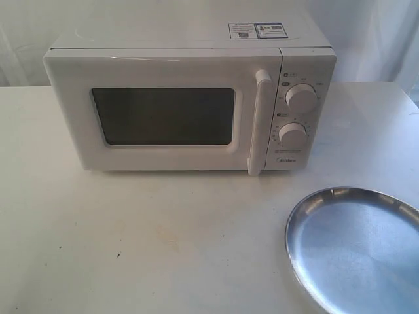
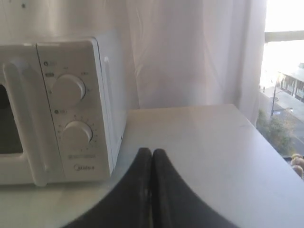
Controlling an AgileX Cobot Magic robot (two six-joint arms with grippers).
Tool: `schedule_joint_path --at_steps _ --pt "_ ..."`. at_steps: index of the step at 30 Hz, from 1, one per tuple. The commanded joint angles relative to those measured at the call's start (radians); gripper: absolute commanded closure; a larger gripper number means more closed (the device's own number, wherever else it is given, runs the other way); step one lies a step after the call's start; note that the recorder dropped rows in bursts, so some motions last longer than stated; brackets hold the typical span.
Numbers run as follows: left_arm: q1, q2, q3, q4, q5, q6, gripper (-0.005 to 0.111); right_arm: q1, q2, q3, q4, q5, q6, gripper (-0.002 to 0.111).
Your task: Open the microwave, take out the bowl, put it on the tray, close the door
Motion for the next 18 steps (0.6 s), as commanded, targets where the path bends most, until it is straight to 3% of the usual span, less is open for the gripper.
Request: schedule_joint_path --at_steps 1,7,14,18 --pt "-0.001 -0.002 -0.001 -0.004 -0.001 -0.006 0.107 -0.001 -0.005 0.006 -0.005 -0.135 0.034 0.108" --pt "-0.001 -0.002 -0.001 -0.004 -0.001 -0.006 0.107 -0.001 -0.005 0.006 -0.005 -0.156 0.399 0.108" --pt "-0.001 -0.002 -0.001 -0.004 -0.001 -0.006 0.107 -0.001 -0.005 0.006 -0.005 -0.127 0.333 0.108" --pt "-0.001 -0.002 -0.001 -0.004 -0.001 -0.006 0.107 -0.001 -0.005 0.006 -0.005 -0.165 0.439 0.108"
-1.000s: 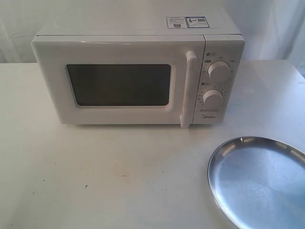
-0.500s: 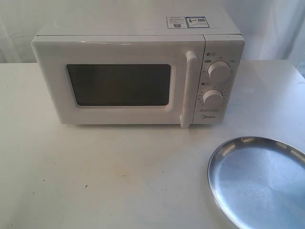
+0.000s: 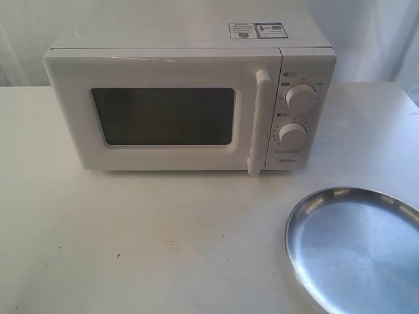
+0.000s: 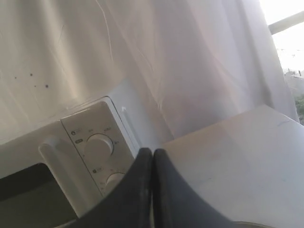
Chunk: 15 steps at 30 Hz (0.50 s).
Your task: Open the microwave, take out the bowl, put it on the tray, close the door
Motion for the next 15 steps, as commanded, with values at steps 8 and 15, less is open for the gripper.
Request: schedule_joint_path --at_steps 8,15 --pt "-0.001 -0.002 -0.001 -0.004 -0.001 -0.006 0.107 0.072 -0.005 -0.027 -0.243 -0.282 0.392 0.108" --pt "-0.001 -0.002 -0.001 -0.004 -0.001 -0.006 0.107 0.118 0.048 -0.234 -0.893 -0.634 0.637 0.108"
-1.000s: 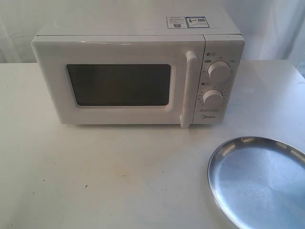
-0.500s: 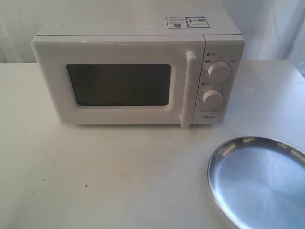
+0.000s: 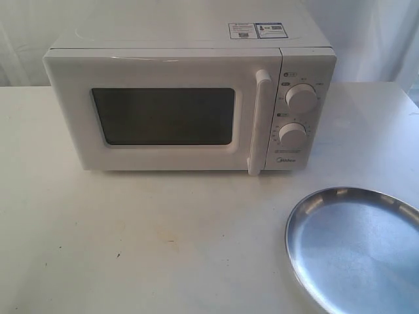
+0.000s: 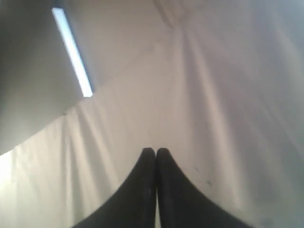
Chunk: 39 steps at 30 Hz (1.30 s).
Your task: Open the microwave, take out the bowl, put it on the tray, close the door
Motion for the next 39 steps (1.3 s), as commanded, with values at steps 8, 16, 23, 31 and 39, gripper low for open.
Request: schedule_joint_path --at_steps 8,16,23,31,39 --pt "-0.001 -0.002 -0.001 -0.004 -0.001 -0.006 0.107 0.006 0.49 -0.232 -0.393 -0.063 -0.037 0.108" --pt "-0.001 -0.002 -0.001 -0.004 -0.001 -0.006 0.107 0.006 1.223 -0.231 -0.432 -0.356 -0.315 0.108" --pt "-0.001 -0.002 -0.001 -0.004 -0.001 -0.006 0.107 0.006 1.546 -0.231 -0.286 -0.554 -0.591 0.108" --pt "-0.001 -0.002 -0.001 -0.004 -0.001 -0.006 0.107 0.006 1.592 -0.247 -0.123 -0.59 -0.737 0.1" --pt "-0.001 -0.002 -0.001 -0.004 -0.001 -0.006 0.107 0.006 1.592 -0.331 -0.228 -0.441 -0.704 0.053"
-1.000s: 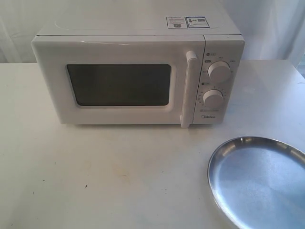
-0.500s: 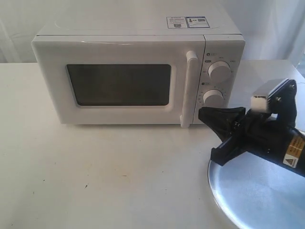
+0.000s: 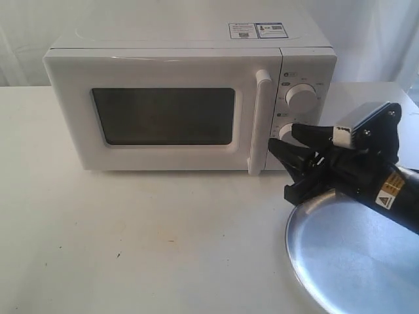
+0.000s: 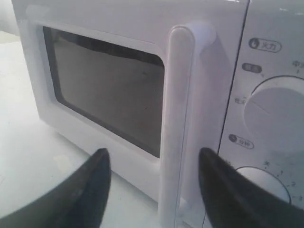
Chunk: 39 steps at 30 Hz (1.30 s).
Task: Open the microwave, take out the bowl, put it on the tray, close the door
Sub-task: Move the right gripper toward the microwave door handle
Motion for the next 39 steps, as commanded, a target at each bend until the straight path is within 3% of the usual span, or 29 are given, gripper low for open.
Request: schedule_joint_path --at_steps 1,3,14,27,33,39 --pt "-0.001 -0.002 -0.001 -0.004 -0.001 -0.006 0.107 0.0 0.002 -0.056 -0.087 0.102 -0.002 0.057" --pt "-0.001 -0.002 -0.001 -0.004 -0.001 -0.006 0.107 0.0 0.002 -0.088 -0.15 0.141 0.001 0.063" --pt "-0.001 -0.002 -0.001 -0.004 -0.001 -0.006 0.107 0.0 0.071 -0.185 -0.242 0.198 0.06 0.065" --pt "-0.001 -0.002 -0.001 -0.004 -0.001 -0.006 0.107 -0.089 0.176 -0.221 -0.31 -0.009 0.093 0.068" --pt "-0.001 -0.002 -0.001 -0.004 -0.001 -0.006 0.107 -0.089 0.176 -0.296 -0.453 0.001 0.227 0.068" --pt "-0.001 -0.002 -0.001 -0.004 -0.001 -0.006 0.107 -0.089 0.212 -0.341 -0.456 0.059 0.238 0.068"
